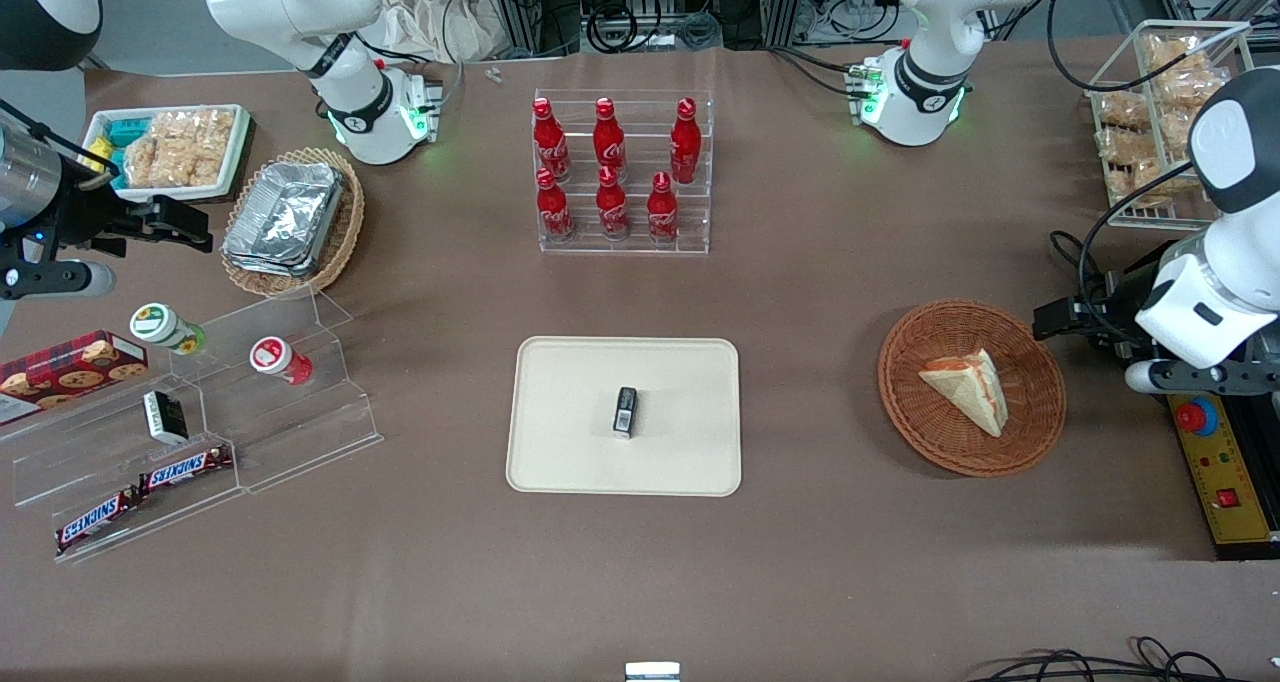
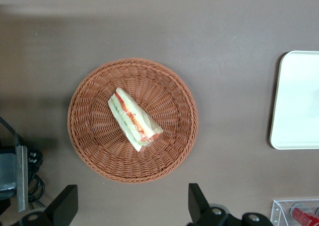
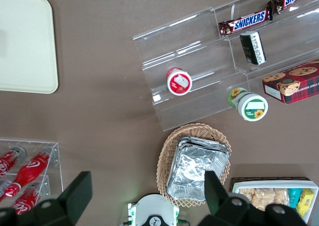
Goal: Place sandwich from basket to tray
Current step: 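Lower the left gripper over the wrapped sandwich in the wicker basket, then close the left gripper on the sandwich's crust edge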
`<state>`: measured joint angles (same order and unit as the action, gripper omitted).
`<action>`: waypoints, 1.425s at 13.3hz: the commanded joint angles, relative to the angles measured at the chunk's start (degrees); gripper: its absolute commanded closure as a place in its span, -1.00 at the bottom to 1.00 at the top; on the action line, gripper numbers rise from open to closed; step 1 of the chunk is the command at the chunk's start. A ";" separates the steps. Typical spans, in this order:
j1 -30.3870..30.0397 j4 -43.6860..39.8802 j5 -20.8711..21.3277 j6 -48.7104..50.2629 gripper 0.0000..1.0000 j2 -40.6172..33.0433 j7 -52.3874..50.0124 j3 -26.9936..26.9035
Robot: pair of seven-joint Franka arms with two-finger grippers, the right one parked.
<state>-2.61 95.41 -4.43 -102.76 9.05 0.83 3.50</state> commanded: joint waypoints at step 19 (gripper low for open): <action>-0.99 21.73 -0.05 -29.77 -0.98 7.21 -25.88 0.28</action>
<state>-2.93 114.51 -4.50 -129.58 16.61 -23.96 3.32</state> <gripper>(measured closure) 0.009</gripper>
